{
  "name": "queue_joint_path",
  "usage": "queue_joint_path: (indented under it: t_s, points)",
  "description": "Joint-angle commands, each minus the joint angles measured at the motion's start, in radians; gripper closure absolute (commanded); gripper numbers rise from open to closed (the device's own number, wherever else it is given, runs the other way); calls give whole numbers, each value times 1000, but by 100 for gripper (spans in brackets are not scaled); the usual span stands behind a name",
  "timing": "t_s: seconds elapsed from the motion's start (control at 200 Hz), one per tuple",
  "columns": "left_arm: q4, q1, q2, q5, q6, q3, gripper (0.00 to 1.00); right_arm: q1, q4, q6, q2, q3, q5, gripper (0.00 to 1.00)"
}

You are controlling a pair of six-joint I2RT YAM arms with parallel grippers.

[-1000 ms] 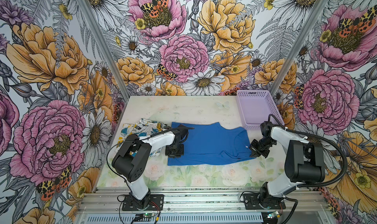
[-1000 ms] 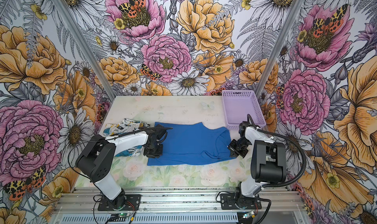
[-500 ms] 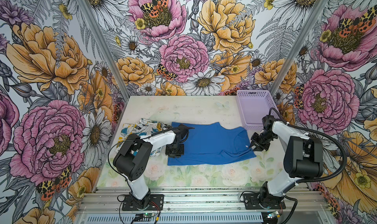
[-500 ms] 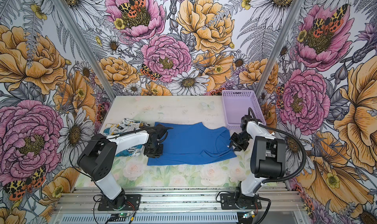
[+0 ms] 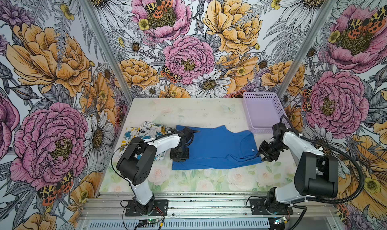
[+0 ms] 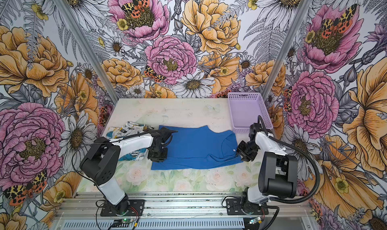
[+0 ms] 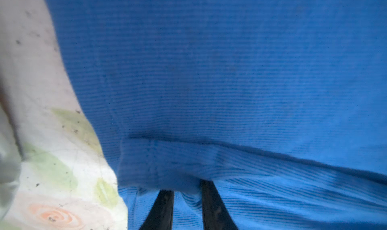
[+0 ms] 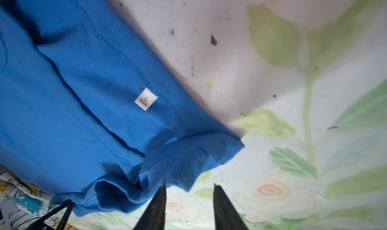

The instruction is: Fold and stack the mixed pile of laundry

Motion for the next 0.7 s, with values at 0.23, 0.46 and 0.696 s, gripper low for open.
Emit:
queue_joint_path:
  t_s: [0.23, 0.46, 0.696]
  points:
    - [33, -6, 65, -39, 4, -24, 75, 27, 84, 27, 79, 20, -34, 72]
    - [30, -7, 65, -47, 0, -23, 75, 18, 89, 4, 226, 123, -25, 77]
    - [31, -7, 65, -50, -9, -25, 75, 9, 99, 0, 306, 162, -27, 72]
